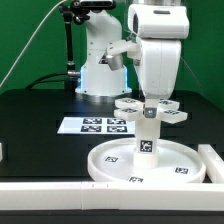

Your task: Assemble round table

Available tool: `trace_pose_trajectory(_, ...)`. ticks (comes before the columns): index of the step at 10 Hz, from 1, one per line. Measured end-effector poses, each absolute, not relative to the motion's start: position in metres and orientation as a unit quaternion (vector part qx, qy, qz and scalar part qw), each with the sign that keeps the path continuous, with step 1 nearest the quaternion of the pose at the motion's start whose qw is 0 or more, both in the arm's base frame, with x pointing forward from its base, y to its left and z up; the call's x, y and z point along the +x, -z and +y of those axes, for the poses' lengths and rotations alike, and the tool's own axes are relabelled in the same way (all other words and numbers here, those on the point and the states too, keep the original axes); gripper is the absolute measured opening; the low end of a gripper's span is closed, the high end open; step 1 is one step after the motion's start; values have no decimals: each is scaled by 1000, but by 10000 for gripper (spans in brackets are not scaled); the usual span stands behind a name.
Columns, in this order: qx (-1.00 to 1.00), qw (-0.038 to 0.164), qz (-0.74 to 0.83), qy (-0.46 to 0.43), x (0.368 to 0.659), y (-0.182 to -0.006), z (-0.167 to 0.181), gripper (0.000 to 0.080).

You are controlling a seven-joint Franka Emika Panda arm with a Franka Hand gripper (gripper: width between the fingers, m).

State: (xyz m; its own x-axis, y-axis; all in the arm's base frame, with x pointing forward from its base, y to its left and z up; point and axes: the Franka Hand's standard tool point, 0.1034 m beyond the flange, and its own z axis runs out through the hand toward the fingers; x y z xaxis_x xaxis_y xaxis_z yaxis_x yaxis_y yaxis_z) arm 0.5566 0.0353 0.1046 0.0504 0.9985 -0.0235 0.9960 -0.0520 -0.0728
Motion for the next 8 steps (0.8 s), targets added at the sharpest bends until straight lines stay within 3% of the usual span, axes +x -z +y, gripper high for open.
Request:
trace_pose_trajectory(2, -729, 18, -683, -36, 556, -104, 36, 648)
trace_pose_trajectory(4, -734, 16, -678, -36, 556, -104, 37, 433)
trace_pose_trajectory(8, -745, 16, -666, -36, 557, -104, 36, 433)
